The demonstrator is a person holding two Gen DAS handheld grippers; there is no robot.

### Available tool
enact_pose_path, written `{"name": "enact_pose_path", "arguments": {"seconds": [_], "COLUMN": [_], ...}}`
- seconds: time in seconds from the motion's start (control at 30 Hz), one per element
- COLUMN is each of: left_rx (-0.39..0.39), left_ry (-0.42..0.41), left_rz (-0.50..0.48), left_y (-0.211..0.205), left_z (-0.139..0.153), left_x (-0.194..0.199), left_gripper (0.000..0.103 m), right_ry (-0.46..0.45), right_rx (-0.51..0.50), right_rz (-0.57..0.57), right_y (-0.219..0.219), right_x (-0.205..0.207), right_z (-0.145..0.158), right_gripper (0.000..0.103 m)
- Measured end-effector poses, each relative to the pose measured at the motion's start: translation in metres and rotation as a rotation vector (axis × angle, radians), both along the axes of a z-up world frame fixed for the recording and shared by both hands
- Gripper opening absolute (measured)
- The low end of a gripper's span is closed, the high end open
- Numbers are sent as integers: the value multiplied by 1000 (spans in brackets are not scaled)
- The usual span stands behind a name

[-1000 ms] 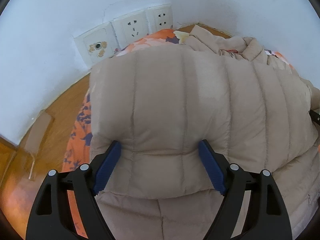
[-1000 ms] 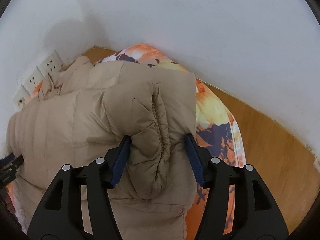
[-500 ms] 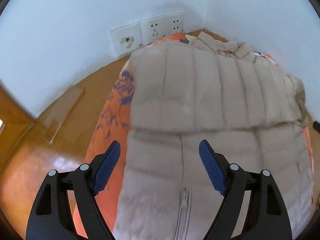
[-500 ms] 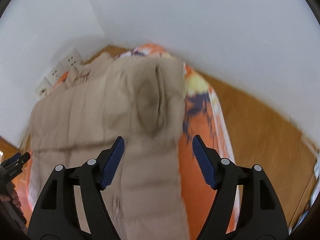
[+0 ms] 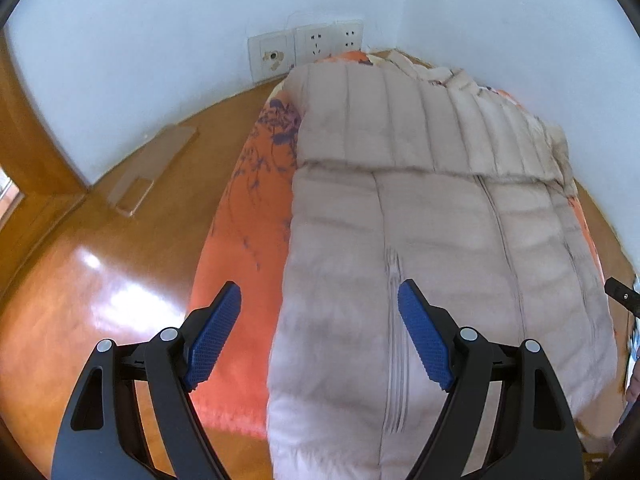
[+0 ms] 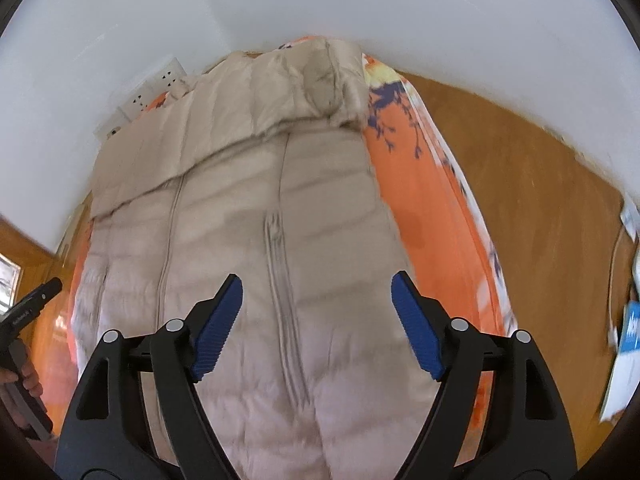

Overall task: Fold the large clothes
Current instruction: 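Move both grippers to the jacket hem and close on it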

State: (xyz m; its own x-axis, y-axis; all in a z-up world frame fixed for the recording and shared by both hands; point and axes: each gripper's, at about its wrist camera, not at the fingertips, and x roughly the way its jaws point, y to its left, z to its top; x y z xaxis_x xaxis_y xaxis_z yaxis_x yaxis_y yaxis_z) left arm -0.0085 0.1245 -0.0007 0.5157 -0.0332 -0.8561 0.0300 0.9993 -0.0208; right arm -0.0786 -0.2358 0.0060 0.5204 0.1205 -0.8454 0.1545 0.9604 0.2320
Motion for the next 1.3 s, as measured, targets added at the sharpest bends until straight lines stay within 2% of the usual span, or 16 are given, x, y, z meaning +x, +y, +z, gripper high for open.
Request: {"name": "enact_pose_path", "arguments": {"seconds": [0.33,0.53,0.73,0.87,1.0,1.13,1.3], "left_rx": [-51,-92,-116,-123,-138,-101,-129], "left_ry": [49,96,119,122,127,132,150], "left_rz": [-31,-34,-22,-34,-58,-69,-82], "left_y": [21,33,39,39,34,28,23], "left_z": [-19,-36,-45,-46,-49,-57,-61], "left_x": [-45,-64,-72,-74,-77,-79,-78], "left_gripper": [79,79,79,79,79,79,79], "right_ry": [10,13,-4,12,34,59,69], "right_rx": [-16,-84,-150,-125,-156,-180,-172], "right_rz": [-17,-13,-51,-77,-70,-47,-37], "right_y": [12,23,23,11,8,10,11], "right_x": [-58,-80,-89,-86,-82,-78,-74], "right_z": [-9,-20,-19,-22,-29,-40,-46], "right_gripper": [77,78,78,78,80,83,86]}}
